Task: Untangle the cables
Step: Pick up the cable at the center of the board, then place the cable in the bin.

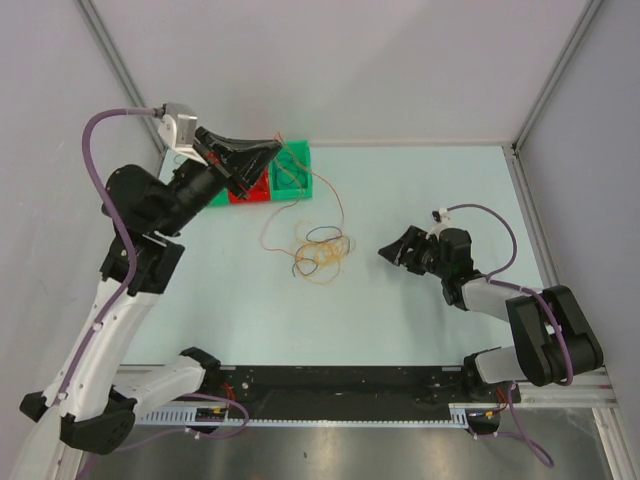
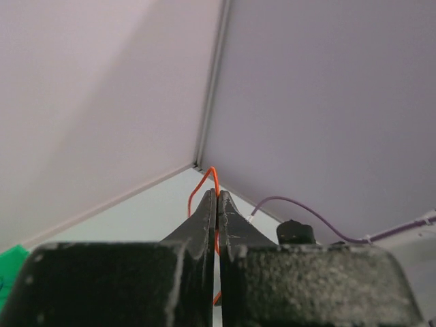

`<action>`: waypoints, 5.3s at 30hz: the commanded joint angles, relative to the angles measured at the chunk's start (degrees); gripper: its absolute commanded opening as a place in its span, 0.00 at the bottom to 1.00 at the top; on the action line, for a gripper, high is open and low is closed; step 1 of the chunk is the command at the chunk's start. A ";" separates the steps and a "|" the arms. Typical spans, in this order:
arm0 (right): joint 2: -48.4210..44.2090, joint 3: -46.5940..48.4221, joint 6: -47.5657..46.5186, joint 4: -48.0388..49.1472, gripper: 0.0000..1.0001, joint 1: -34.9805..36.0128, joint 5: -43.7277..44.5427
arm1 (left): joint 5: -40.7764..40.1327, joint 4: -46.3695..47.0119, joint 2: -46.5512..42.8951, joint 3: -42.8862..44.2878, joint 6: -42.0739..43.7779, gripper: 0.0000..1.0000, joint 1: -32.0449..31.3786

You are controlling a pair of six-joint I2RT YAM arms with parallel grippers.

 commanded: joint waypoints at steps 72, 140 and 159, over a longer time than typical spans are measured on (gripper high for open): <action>3.62 34.35 -17.84 -8.71 0.65 22.77 -22.52 | 15.92 10.12 0.25 -29.10 -7.65 0.00 -0.35; 28.83 85.48 -23.38 -16.89 0.00 21.80 12.63 | -38.03 -40.60 -22.77 -26.28 -4.04 1.00 -0.26; 53.18 104.31 -30.50 -0.89 0.00 21.45 23.36 | -53.87 -46.66 -30.16 -25.49 -12.04 1.00 2.28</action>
